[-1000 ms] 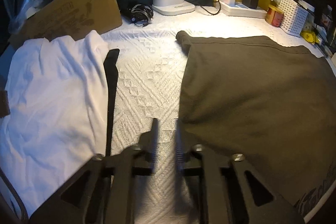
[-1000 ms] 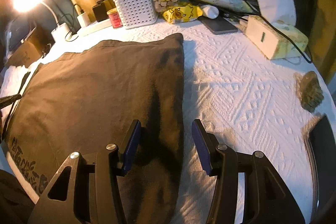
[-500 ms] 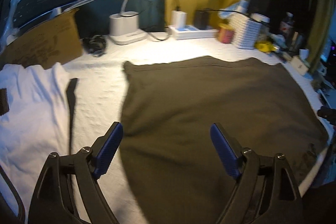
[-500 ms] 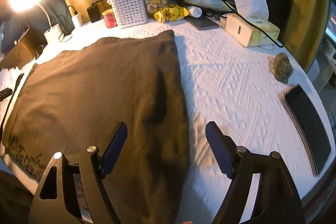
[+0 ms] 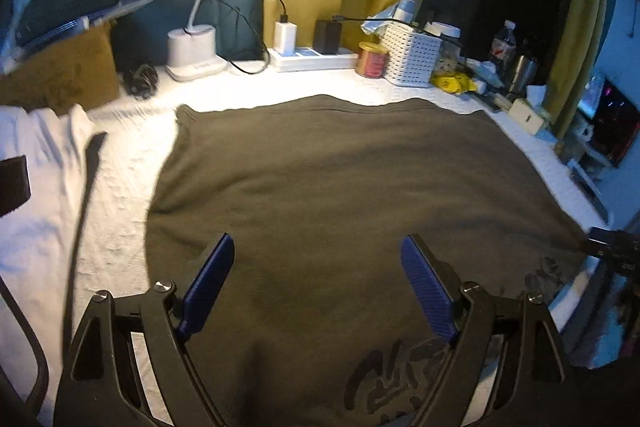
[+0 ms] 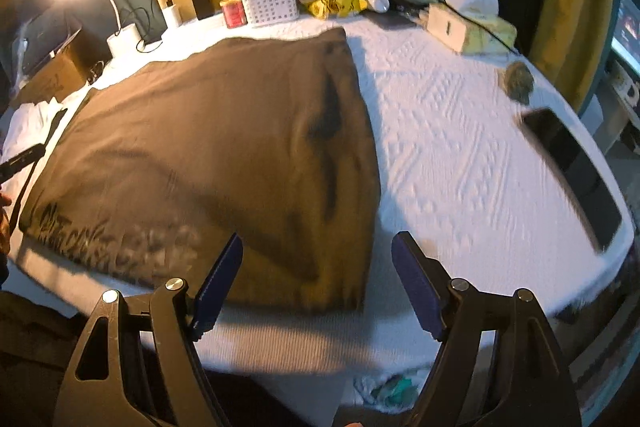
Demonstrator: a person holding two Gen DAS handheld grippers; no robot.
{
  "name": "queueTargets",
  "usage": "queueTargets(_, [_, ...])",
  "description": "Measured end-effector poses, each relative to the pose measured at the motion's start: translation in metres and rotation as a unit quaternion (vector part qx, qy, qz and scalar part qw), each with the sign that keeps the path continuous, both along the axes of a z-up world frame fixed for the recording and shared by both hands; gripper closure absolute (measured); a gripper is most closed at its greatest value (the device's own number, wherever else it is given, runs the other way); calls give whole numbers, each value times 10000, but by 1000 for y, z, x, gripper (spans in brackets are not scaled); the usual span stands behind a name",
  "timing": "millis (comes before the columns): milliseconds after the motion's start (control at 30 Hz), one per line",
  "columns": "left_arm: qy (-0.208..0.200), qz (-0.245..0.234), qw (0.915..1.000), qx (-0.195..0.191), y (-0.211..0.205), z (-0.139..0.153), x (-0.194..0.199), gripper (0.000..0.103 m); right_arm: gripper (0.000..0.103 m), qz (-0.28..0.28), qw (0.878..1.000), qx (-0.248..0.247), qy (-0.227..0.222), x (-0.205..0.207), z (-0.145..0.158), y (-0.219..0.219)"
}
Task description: Fold small clothes
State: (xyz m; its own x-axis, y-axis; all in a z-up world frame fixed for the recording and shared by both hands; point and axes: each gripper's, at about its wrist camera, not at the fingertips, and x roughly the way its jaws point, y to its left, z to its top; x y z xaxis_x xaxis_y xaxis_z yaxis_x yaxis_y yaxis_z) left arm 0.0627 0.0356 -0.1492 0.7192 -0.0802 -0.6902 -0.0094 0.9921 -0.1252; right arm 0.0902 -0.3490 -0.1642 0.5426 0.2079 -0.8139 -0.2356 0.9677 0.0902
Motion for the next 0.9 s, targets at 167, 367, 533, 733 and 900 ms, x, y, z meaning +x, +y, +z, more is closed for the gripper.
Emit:
queueTargets(167, [-27,119,9998,168,1,-1,-4,18,23,-56,9998,153,123,-15,-2,-4])
queueTargets(367, [-60,208,9993,320,4,-3,-4,17,23,-13,9986,368,370,-21,-13,7])
queueTargets(533, [-20,229,9994,269,7,-5,-1,11,23,-96,9979,543,331,-15,-16,17])
queueTargets(733, [71,290,9992,258,12,-9,6,11,23,-414,9951,876,204,8,-17,21])
queueTargets(900, [192,334,9988,296,15,-13,13,11,23,-598,9912,1177,89,35,-19,31])
